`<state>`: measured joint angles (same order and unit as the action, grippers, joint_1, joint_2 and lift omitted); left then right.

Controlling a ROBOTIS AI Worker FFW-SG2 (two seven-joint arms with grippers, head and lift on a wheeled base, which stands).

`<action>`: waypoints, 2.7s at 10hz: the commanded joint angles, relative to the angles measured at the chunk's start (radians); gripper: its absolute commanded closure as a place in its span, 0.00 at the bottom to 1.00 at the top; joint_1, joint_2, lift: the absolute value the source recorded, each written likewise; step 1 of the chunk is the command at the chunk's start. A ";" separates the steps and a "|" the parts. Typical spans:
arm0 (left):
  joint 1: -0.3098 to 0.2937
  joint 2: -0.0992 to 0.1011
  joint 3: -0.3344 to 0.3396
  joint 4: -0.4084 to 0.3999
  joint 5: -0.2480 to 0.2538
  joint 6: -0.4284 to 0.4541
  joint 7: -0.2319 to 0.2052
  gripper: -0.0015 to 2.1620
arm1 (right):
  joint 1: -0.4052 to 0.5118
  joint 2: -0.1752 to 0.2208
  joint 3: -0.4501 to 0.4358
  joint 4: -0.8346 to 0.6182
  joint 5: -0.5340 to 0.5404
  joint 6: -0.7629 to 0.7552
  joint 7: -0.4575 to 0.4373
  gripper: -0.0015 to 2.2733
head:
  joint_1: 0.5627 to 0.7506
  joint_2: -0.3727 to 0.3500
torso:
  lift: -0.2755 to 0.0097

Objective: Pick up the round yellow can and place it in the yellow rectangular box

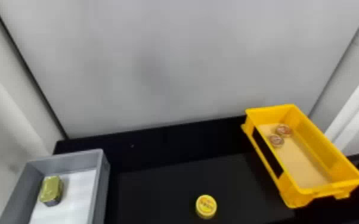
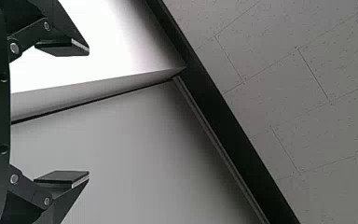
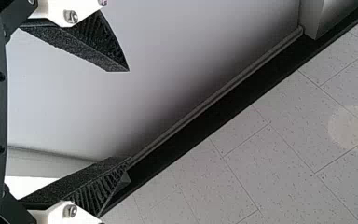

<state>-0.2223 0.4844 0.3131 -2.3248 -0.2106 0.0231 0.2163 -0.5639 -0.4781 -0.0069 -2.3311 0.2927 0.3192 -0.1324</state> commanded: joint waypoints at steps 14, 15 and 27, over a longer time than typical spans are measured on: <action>-0.009 0.005 -0.026 0.001 -0.001 0.008 0.017 0.15 | 0.180 0.147 -0.074 0.231 -0.303 0.491 0.079 0.04 | 0.95 0.54 | 0.96; -0.008 0.005 -0.029 0.004 -0.001 0.006 0.017 0.15 | 0.191 0.151 -0.062 0.286 -0.376 0.559 0.082 0.04 | 0.95 0.54 | 0.96; -0.034 -0.021 -0.087 0.047 0.010 -0.026 0.017 0.15 | 0.214 0.256 0.305 1.036 -0.291 0.545 0.774 0.04 | 0.95 0.54 | 0.96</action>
<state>-0.2548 0.4648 0.2305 -2.2798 -0.2021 -0.0017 0.2333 -0.3513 -0.2422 0.2824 -1.3410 -0.0781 0.8834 0.5946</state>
